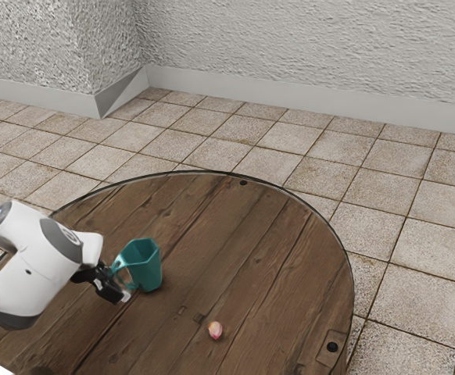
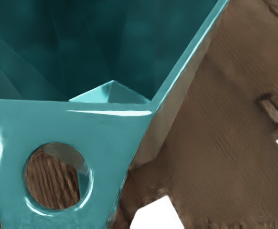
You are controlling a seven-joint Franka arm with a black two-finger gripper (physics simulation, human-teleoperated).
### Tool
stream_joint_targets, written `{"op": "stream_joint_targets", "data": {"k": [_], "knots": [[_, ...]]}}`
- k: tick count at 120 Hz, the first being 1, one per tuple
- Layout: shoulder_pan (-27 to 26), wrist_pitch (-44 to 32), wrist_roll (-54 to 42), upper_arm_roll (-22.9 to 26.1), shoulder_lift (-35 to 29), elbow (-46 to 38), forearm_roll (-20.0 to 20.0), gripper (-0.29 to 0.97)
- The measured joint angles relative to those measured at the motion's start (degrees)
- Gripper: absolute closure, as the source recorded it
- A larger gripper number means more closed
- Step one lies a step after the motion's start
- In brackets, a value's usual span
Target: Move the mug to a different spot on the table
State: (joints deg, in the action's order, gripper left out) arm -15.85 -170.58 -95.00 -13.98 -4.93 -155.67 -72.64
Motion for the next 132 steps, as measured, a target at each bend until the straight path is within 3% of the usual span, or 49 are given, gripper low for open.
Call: {"op": "stream_joint_targets", "data": {"k": [12, 30, 46, 52, 62, 68, 76, 86, 97, 111, 132], "knots": [[0.5, -0.1, -0.4, -0.5, -2.0, -2.3, -0.5, 0.06], [1.2, -0.2, -1.4, -0.7, -9.9, -3.2, -0.9, 0.03], [4.3, -0.3, -3.0, -0.2, -14.4, -2.5, -0.7, 0.02], [5.4, -0.2, -3.5, 0.0, -12.7, 1.3, -0.3, 0.01], [5.4, 0.5, -2.8, 1.0, -4.6, 12.7, 1.0, 0.01], [6.4, 3.1, -0.4, 1.5, 0.9, 20.6, 7.1, 0.01], [7.9, 10.4, 5.5, 1.5, 6.0, 29.9, 23.2, 0.0], [9.0, 22.4, 14.3, 1.5, 6.5, 36.7, 41.3, 0.0], [10.1, 37.1, 23.8, 2.4, 4.1, 43.9, 54.0, 0.0], [14.3, 53.8, 34.7, 7.4, 2.9, 57.5, 63.7, 0.0], [5.0, 69.7, 48.3, 5.1, 2.8, 64.1, 70.0, 0.0]]}}
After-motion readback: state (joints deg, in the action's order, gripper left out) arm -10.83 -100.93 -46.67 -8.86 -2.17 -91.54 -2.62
